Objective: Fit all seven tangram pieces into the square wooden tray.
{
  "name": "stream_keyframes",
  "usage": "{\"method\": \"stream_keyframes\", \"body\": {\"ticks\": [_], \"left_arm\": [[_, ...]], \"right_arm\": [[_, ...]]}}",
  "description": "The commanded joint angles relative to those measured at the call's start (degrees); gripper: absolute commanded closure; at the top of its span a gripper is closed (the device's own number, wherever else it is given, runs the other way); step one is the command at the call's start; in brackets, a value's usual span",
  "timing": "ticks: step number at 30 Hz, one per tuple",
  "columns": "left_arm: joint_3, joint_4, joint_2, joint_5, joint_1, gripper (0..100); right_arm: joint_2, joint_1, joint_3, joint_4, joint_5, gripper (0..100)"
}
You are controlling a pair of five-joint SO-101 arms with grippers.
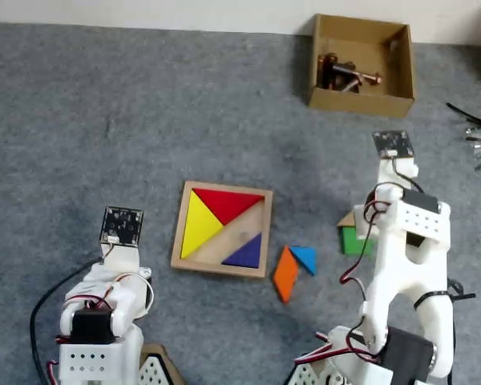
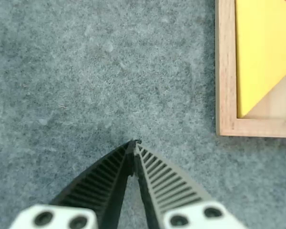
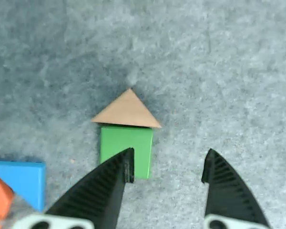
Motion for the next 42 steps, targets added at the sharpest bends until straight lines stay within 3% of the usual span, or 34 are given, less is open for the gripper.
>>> {"method": "stream_keyframes", "body": {"ticks": [1,17,28,34,42], "left_arm": [[1.0,0.2,-0.6,0.1,0.7,99],[1.0,0.2,-0.6,0.1,0.7,99],[1.0,0.2,-0.6,0.1,0.7,99],[1.0,0.2,-0.6,0.1,0.7,99],[1.0,0.2,-0.6,0.1,0.7,99]], "right_arm": [[-2.2,0.7,-3.6,-1.7,0.4,77.2],[-2.2,-10.7,1.3,-1.2,0.4,77.2],[-2.6,-28.5,1.4,20.9,0.4,77.1],[-2.6,-35.5,1.5,22.3,-10.0,77.1],[-2.5,-45.1,1.7,22.2,-10.0,77.1]]}}
